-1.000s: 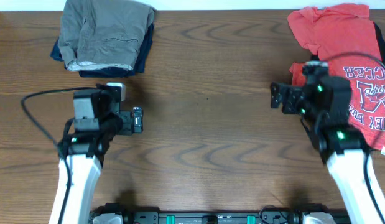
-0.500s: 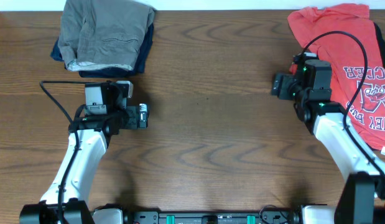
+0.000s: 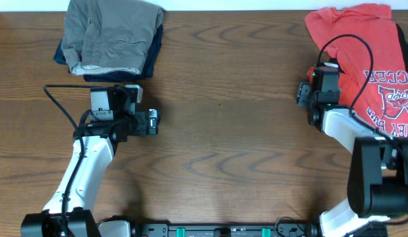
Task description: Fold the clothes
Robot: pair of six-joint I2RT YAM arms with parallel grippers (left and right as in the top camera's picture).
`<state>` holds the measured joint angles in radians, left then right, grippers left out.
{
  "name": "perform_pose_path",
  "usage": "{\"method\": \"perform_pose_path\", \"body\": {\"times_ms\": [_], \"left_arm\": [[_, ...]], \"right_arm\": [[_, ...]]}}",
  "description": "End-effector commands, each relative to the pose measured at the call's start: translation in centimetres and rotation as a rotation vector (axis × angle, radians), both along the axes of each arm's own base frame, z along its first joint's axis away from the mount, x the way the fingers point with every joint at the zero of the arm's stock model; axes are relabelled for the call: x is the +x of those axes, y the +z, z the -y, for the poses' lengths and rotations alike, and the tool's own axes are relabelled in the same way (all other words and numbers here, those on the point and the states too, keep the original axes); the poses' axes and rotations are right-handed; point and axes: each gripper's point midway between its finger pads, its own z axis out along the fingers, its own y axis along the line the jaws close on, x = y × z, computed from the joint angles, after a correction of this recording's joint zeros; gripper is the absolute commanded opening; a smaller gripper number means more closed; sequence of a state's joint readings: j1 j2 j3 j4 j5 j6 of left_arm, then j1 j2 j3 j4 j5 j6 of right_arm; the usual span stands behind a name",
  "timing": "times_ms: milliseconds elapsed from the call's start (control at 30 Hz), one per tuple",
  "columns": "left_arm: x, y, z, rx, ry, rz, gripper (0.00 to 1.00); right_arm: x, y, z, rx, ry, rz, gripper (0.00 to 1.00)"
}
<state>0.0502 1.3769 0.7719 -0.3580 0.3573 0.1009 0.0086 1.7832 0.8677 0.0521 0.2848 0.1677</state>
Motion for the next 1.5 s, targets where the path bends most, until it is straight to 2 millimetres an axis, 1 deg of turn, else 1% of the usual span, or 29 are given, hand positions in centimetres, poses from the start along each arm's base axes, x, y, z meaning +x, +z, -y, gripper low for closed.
{"method": "perform_pose_path", "body": {"times_ms": [0,100,267,333,433,500,533,633,733,1000,1167,1333,1467], "left_arm": [[0.5,0.6,0.2,-0.012,0.000,0.013,0.98],[0.5,0.6,0.2,-0.012,0.000,0.013,0.98],[0.5,0.6,0.2,-0.012,0.000,0.013,0.98],[0.5,0.6,0.2,-0.012,0.000,0.013,0.98],[0.5,0.6,0.2,-0.012,0.000,0.013,0.98],[0.5,0.6,0.2,-0.012,0.000,0.013,0.98],[0.5,0.6,0.2,-0.012,0.000,0.013,0.98],[0.5,0.6,0.2,-0.012,0.000,0.013,0.98],[0.5,0.6,0.2,-0.012,0.000,0.013,0.98],[0.5,0.6,0.2,-0.012,0.000,0.013,0.98],[0.5,0.6,0.2,-0.012,0.000,0.013,0.98],[0.5,0.6,0.2,-0.012,0.001,0.013,0.98],[0.5,0.6,0.2,-0.012,0.001,0.013,0.98]], "right_arm": [[0.4,-0.9,0.9,-0.032,-0.035,-0.008,0.68],[0.4,-1.9,0.9,-0.032,-0.035,-0.022,0.63],[0.2,-3.0,0.9,-0.025,-0.044,-0.040,0.49],[0.2,-3.1,0.9,-0.022,-0.048,-0.041,0.40],[0.2,-3.0,0.9,-0.012,-0.061,-0.035,0.34],[0.3,-3.0,0.9,0.000,-0.074,-0.027,0.26],[0.3,-3.1,0.9,0.005,-0.081,-0.024,0.20],[0.3,-3.3,0.9,0.015,-0.093,-0.022,0.09],[0.2,-3.7,0.9,0.015,-0.093,-0.032,0.01],[-0.1,-5.0,0.9,0.019,-0.099,-0.054,0.01],[0.1,-5.2,0.2,0.054,-0.075,-0.056,0.01],[0.4,-4.7,-1.2,0.120,-0.024,-0.045,0.01],[0.5,-3.7,-2.2,0.169,0.014,-0.039,0.01]]}}
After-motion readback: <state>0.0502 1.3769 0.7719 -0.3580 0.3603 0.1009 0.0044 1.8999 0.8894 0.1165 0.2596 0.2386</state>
